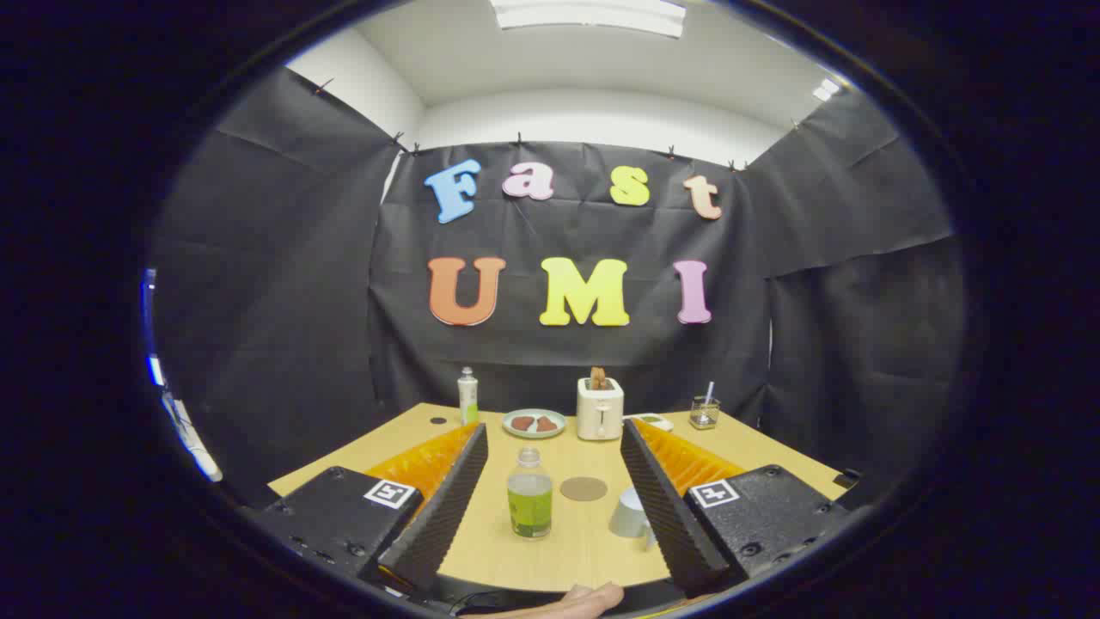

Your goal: Take the bottle from table, then pour the juice into the cup, finally place the bottle on the coaster

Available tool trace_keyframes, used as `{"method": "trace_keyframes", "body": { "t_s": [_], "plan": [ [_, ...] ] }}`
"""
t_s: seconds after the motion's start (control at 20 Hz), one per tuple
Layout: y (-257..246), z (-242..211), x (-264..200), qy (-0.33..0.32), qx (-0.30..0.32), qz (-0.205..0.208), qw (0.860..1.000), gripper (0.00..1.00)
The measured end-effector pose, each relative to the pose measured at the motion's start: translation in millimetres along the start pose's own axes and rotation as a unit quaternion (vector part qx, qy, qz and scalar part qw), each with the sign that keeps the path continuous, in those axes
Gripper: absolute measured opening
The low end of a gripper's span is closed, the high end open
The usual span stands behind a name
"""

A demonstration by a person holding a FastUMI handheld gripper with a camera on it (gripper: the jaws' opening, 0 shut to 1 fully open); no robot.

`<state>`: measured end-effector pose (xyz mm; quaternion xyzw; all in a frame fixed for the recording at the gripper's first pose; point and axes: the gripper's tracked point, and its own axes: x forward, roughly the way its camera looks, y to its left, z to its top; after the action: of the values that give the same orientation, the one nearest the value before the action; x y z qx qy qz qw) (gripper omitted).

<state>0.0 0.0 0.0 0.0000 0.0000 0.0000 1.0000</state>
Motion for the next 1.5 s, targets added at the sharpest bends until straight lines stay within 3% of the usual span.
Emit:
{"method": "trace_keyframes", "body": {
  "t_s": [0.6,0.85,1.05,1.5],
  "plan": [
    [4.2,-10.2,14.4,0.008,0.016,0.022,1.000,1.00],
    [1.6,-8.6,17.6,0.008,-0.008,0.014,1.000,1.00],
    [12.3,-10.6,29.3,0.000,0.001,0.034,0.999,1.00],
    [22.7,-56.3,77.4,0.031,-0.006,0.026,0.999,1.00]
  ]
}}
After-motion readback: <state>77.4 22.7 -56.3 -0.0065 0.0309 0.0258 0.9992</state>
